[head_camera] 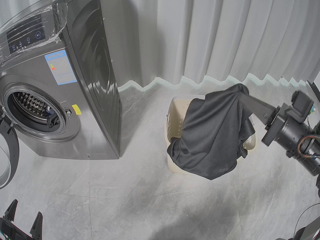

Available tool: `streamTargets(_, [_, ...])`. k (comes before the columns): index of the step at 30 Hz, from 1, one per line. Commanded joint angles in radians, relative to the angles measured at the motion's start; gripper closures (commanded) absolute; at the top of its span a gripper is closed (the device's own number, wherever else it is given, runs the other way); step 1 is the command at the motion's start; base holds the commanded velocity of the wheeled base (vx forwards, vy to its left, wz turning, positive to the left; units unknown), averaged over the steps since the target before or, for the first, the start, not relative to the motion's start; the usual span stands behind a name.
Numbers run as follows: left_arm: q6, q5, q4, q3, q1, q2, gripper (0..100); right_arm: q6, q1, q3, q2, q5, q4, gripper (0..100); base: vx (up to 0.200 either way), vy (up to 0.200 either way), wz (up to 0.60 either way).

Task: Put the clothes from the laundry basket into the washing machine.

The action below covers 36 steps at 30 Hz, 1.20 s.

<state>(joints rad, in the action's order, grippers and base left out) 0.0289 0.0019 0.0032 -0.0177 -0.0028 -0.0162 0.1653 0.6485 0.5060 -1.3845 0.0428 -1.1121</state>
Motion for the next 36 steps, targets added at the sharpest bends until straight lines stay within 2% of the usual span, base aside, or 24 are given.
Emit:
streamTargets(1, [-0.003,0.001,0.0,0.016,0.0,0.012,0,0.0,0.014,0.028,0.073,0.002,0.0,100,0.0,0.0,0.0])
streamTargets(12, [-0.003,0.001,0.0,0.016,0.0,0.012,0,0.002,0.042,0.037,0.084,0.009,-0.012,100,0.0,0.0,0.0])
streamTargets(18, [-0.001,0.001,0.0,0.016,0.0,0.012,0,0.002,0.043,0.037,0.082,0.009,-0.014,100,-0.2,0.0,0.0])
streamTargets(27, [-0.001,0.0,0.0,0.016,0.0,0.012,0,0.002,0.045,0.034,0.081,0.011,-0.012,100,0.0,0.0,0.0])
streamTargets(36, [-0.001,0.001,0.0,0.016,0.0,0.012,0,0.003,0.054,0.037,0.071,0.008,-0.014,100,0.0,0.2,0.0])
